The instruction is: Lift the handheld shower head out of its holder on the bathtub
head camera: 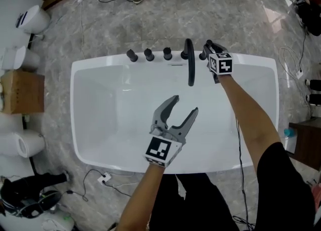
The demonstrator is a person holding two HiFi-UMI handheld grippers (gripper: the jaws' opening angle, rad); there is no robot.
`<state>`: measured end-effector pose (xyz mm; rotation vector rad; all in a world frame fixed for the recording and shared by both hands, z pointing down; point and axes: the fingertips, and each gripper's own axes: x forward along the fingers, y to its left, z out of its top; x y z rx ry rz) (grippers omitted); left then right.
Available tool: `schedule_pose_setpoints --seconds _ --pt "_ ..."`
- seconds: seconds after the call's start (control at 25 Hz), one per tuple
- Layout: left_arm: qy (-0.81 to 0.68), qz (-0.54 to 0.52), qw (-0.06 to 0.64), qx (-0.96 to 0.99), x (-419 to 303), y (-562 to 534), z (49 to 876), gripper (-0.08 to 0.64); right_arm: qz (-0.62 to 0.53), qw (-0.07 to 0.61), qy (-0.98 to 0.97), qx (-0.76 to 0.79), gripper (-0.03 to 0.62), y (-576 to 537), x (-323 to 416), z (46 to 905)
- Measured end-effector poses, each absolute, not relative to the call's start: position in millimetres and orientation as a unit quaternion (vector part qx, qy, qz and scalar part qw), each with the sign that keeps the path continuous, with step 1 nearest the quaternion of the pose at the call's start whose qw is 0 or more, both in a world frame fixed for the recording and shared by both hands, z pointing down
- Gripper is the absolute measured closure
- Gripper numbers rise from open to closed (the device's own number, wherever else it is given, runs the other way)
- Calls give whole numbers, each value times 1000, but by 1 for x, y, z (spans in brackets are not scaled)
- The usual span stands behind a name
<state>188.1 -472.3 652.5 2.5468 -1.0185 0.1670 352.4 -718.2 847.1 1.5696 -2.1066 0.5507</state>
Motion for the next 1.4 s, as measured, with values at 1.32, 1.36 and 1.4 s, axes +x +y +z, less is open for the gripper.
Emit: schedule_pose_setpoints --seconds 1.32,1.36,1.4 --pt "-388 56 177 903 142 -436 559 307 154 204 -792 555 479 -688 352 651" --pt "-388 57 175 903 139 -433 556 307 152 201 -793 555 479 -687 352 642" --pt "-387 58 172 904 135 -430 553 307 150 197 -793 556 479 -686 351 633"
